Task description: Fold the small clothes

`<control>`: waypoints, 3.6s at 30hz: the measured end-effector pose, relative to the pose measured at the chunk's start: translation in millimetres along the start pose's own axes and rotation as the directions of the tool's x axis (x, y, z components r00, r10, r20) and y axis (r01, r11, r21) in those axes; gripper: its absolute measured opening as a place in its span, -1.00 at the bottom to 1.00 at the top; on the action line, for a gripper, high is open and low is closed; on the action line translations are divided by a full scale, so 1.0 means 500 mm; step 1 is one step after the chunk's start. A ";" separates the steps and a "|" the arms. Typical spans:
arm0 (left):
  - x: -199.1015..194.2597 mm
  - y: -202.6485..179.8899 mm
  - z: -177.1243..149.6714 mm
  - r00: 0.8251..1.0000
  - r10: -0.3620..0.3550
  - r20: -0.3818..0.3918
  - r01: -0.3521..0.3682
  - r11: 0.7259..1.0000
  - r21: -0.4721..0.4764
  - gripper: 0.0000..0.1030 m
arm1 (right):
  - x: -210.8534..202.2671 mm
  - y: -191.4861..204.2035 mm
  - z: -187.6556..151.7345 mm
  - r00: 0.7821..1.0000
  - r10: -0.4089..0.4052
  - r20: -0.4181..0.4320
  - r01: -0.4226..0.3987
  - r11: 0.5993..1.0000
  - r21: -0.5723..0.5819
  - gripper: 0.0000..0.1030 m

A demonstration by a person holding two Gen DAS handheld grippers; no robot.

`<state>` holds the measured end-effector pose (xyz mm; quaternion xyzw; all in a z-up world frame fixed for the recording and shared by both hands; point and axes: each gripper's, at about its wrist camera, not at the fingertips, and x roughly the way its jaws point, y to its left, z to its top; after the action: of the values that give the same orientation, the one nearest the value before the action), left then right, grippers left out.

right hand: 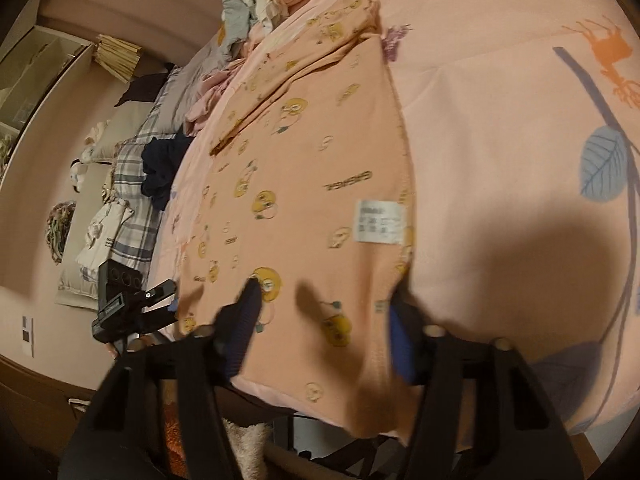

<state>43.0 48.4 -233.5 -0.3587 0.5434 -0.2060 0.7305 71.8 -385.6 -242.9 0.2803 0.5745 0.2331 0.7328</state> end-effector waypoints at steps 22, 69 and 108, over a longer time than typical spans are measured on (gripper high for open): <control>-0.068 -0.091 0.046 0.932 0.107 0.348 -0.157 0.981 0.117 -0.88 | -0.030 0.040 0.088 0.981 0.001 0.196 0.014 0.997 -0.073 -0.86; 0.196 -0.194 0.356 0.854 0.519 -0.033 -0.500 0.836 0.226 0.05 | 0.193 0.158 0.369 0.951 -0.307 -0.030 0.294 0.931 -0.217 -0.73; 0.103 -0.126 0.441 0.893 0.308 0.327 -0.309 0.950 -0.051 0.10 | 0.112 -0.001 0.563 0.968 -0.096 0.232 0.104 0.994 -0.025 0.16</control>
<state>273.0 37.3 -186.1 -0.2966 0.4626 -0.0252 0.8351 358.7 -389.0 -231.5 0.2624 0.4948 0.1724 0.8103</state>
